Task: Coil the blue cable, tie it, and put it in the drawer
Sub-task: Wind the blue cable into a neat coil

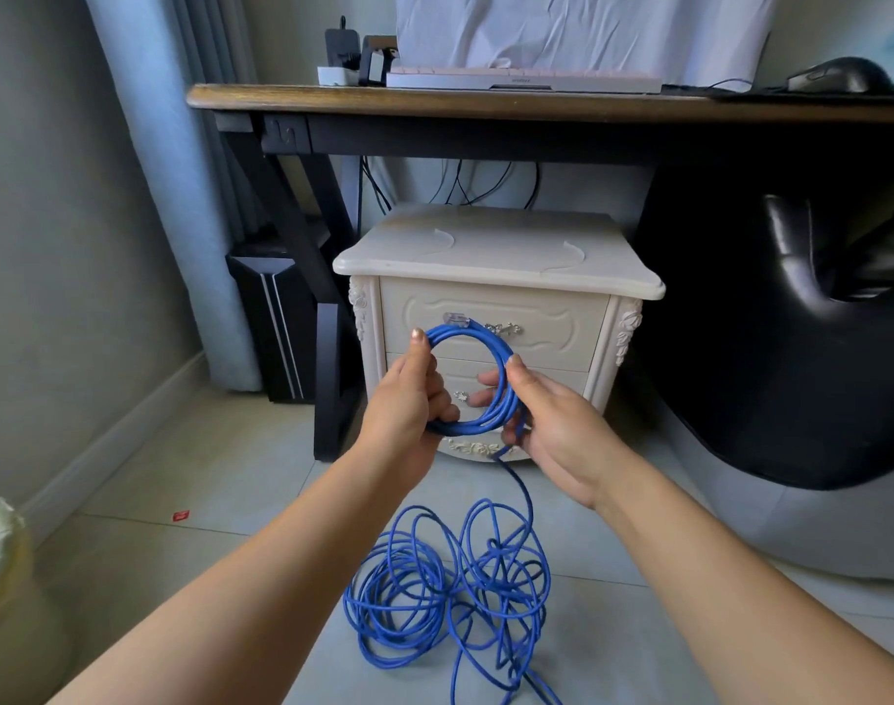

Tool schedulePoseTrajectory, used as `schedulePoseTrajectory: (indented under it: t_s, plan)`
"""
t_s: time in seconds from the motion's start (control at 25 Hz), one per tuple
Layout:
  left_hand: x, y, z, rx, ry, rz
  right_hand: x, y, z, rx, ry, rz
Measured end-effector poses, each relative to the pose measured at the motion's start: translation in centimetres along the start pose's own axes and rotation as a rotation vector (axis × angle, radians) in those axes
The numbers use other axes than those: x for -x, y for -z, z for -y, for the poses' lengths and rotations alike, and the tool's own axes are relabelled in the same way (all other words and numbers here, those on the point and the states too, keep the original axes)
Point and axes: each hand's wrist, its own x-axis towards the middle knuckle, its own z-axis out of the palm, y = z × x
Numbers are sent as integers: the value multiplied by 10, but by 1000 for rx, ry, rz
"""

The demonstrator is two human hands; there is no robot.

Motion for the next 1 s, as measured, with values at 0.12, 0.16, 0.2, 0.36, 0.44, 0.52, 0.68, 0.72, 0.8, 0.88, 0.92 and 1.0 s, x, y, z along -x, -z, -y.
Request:
schedulePoseTrajectory:
  t_s: [0.12,0.16,0.2,0.36,0.44,0.52,0.68,0.72,0.8,0.88,0.92,1.0]
  plan:
    - [5,-3,6,44,67,86,1,1,4,-216,-10,-17]
    - [6,-4,7,50,89,123,0,2,5,-372,-34,-8]
    - [7,-4,7,50,112,164,1,4,7,-489,-58,0]
    - [10,5,-11,-9,243,337,0,13,14,-359,-110,-15]
    - [10,11,-22,-101,305,427,2,16,17,-125,-93,27]
    - [10,13,-27,-310,356,514,6,15,20,114,-73,108]
    - [17,6,-22,-649,304,587,10,10,24,473,-43,230]
    - [18,4,-20,-646,271,570,10,9,24,448,-47,225]
    - [19,2,-17,-587,222,529,11,12,25,283,-63,224]
    - [18,1,-17,-517,192,485,10,18,25,153,-120,244]
    - [17,2,-17,-477,179,452,9,22,24,127,-155,251]
    - [15,3,-18,-378,156,371,6,30,18,121,-197,249]
